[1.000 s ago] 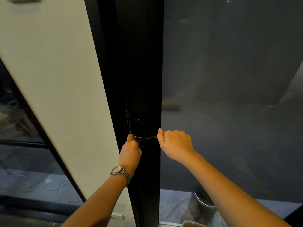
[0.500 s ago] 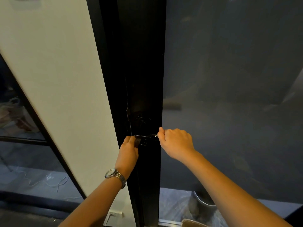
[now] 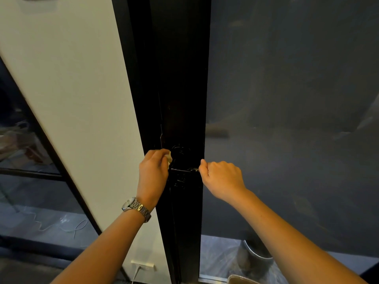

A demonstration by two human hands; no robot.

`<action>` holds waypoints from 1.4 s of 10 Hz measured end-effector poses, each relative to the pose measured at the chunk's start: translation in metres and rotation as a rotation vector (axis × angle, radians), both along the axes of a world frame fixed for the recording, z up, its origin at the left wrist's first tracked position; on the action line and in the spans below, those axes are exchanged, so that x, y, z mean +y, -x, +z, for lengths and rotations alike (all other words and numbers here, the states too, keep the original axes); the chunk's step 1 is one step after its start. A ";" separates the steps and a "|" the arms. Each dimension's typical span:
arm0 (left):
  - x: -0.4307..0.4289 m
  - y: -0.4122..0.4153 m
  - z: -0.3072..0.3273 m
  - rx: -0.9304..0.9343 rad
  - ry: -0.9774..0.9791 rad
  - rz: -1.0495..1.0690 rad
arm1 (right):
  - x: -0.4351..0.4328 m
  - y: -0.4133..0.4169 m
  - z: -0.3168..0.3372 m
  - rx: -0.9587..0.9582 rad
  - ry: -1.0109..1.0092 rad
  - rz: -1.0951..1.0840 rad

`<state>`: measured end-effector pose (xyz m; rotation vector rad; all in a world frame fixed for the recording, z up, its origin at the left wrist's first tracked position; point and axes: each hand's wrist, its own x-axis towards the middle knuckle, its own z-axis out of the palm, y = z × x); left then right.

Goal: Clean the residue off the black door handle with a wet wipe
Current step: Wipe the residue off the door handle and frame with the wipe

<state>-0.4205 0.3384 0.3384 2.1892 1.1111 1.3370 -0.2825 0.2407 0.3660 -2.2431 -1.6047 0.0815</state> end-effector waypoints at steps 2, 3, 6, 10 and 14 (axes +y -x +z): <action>0.001 -0.007 0.023 0.037 -0.115 -0.039 | 0.001 0.000 -0.002 -0.002 -0.006 0.006; -0.001 -0.013 0.023 0.060 -0.083 -0.043 | 0.001 -0.001 -0.001 0.003 -0.008 0.008; 0.004 -0.012 0.023 0.189 -0.001 -0.012 | 0.001 -0.002 -0.001 0.008 0.006 0.008; 0.002 -0.011 0.016 0.070 -0.017 -0.020 | 0.001 -0.001 -0.001 0.015 0.007 0.009; -0.002 -0.007 0.004 -0.029 0.157 -0.049 | 0.000 0.000 0.001 0.011 0.023 0.005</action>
